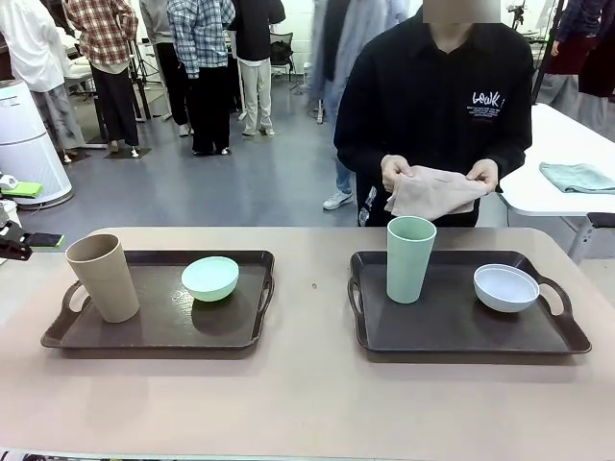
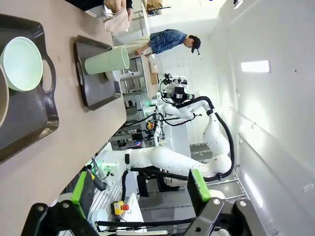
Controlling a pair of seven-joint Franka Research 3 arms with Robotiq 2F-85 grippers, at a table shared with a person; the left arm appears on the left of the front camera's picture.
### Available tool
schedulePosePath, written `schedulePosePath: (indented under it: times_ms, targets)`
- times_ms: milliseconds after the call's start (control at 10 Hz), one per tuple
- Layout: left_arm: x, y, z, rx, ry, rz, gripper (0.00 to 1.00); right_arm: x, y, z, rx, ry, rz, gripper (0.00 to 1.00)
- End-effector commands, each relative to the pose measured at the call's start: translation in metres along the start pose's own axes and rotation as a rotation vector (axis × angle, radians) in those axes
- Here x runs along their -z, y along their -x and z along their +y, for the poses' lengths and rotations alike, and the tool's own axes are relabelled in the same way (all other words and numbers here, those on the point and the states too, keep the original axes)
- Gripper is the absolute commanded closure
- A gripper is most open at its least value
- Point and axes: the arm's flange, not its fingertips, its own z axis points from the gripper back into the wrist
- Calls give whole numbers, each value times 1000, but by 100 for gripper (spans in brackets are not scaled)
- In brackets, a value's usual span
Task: Set up a tray with a mat and arrange the tableware.
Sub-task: Pick up the Picnic Bowl and Reusable plastic cup from the Handle tray in front of the human's position and hold them in the air.
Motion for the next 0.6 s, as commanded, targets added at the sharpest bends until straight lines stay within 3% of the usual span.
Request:
schedulePosePath:
  times_ms: [0,500]
  targets:
    - [1,-1,-1,7,24,-18,0,1,7,-2,-16,11,8,0]
    - [0,0,0,0,0,-1,0,0,0,0,0,0,0,0]
